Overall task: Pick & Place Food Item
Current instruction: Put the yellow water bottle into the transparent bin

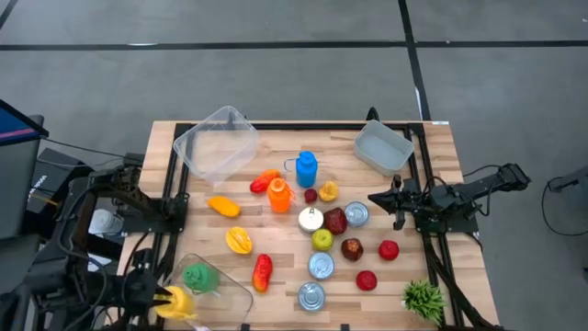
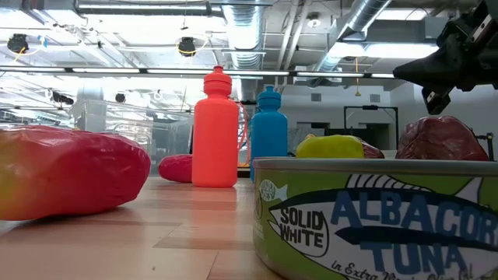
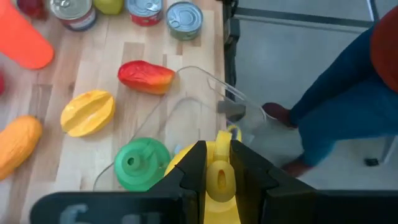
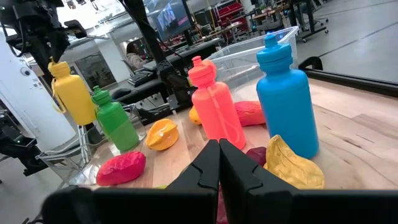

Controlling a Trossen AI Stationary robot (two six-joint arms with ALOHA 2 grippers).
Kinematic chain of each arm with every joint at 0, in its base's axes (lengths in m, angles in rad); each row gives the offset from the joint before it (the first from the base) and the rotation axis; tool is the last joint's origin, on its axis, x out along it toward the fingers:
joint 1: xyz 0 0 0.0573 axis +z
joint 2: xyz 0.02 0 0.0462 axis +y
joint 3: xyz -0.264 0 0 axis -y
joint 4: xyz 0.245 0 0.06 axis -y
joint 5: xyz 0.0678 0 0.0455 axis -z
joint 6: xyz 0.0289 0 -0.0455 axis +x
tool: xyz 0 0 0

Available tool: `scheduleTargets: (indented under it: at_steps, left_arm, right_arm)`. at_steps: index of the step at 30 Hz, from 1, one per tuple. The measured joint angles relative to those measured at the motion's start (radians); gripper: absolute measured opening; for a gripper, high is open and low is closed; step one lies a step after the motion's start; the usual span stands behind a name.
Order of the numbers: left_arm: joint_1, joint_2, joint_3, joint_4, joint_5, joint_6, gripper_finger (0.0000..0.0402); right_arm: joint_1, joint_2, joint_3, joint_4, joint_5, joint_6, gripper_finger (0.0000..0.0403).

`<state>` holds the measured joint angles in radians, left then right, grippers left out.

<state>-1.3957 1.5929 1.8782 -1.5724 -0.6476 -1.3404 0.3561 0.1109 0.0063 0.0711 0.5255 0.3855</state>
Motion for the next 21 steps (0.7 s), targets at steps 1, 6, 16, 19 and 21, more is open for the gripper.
scheduleTargets:
  at_steps: [1,6,16,19,21]
  left_arm:
    - [-0.007,0.000,0.000,0.002,0.005,0.006,0.0042]
    - [-0.049,0.000,0.000,0.001,0.001,0.025,0.0038]
    - [-0.087,0.000,0.000,0.003,0.123,0.027,0.0037]
    - [-0.085,0.000,0.000,0.003,0.108,0.034,0.0041]
    - [-0.076,0.000,0.000,0.003,0.091,0.075,0.0040]
  right_arm:
    - [0.000,0.000,0.000,0.000,0.000,0.000,0.0000]
    - [0.000,0.000,0.000,0.000,0.000,0.000,0.0000]
    - [0.000,0.000,0.000,0.000,0.000,0.000,0.0000]
    - [0.000,0.000,0.000,0.000,0.000,0.000,0.0000]
    - [0.000,0.000,0.000,0.000,0.000,0.000,0.0000]
